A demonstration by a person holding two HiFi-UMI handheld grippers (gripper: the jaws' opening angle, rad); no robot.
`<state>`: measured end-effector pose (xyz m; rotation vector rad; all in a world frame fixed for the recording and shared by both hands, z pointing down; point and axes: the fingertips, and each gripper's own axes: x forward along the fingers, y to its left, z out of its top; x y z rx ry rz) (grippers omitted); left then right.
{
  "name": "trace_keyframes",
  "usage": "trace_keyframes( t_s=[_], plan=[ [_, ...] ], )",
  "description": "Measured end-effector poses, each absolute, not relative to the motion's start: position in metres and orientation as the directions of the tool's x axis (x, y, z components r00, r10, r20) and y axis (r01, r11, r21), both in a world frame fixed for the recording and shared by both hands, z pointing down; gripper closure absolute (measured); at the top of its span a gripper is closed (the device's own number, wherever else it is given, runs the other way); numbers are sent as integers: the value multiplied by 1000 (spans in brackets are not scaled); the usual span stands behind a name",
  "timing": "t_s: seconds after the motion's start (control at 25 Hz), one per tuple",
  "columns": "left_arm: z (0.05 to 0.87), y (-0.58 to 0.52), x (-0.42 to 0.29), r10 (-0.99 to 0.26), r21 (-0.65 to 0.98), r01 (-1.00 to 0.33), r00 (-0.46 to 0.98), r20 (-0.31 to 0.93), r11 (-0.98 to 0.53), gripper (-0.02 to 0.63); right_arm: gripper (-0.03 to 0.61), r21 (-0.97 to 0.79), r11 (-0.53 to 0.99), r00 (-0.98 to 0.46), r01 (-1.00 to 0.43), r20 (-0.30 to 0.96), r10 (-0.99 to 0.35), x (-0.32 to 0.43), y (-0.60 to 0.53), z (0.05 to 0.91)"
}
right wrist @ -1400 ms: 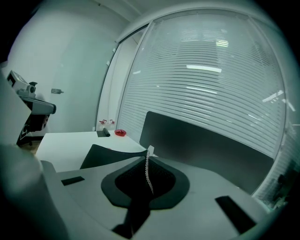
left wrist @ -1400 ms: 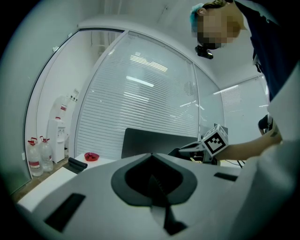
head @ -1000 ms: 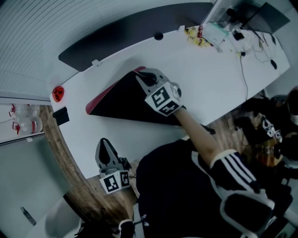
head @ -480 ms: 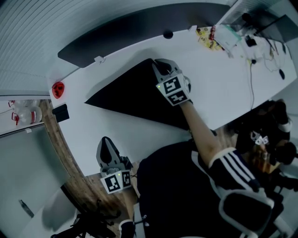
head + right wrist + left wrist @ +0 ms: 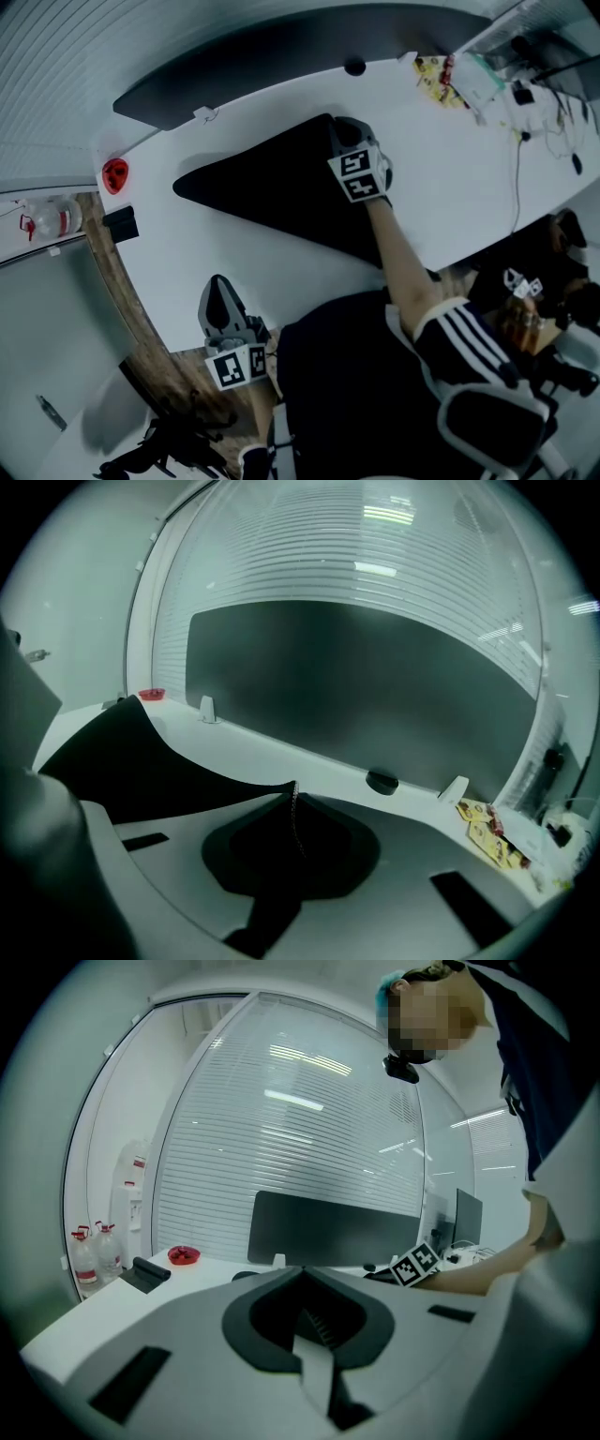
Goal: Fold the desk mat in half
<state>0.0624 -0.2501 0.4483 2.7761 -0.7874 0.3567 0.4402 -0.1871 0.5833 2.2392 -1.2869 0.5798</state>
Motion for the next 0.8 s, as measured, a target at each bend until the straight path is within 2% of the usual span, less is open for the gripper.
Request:
trace_keyframes(
  t_s=[0.4, 0.44, 0.48, 0.52, 0.8],
  plan=[
    [455, -252, 78, -444, 166, -506, 843, 303, -847, 611, 560, 188, -443, 461, -877, 592, -661, 445, -185, 601],
    [456, -252, 78, -442, 168, -504, 844, 304, -847, 611, 543, 195, -447, 469, -873, 588, -659, 445, -185, 600],
    [456, -252, 79, -441, 172, -504, 844, 305, -846, 611, 477, 202, -448, 474, -871, 586, -657, 445, -185, 600],
    [456, -251, 78, -442, 175, -505, 844, 304, -845, 611, 383, 207, -443, 473, -872, 587, -657, 445, -185, 601],
    [456, -250, 72, -443, 171, -505, 845, 302, -846, 611, 372, 209, -425, 458, -881, 602, -654, 441, -186, 604]
  ],
)
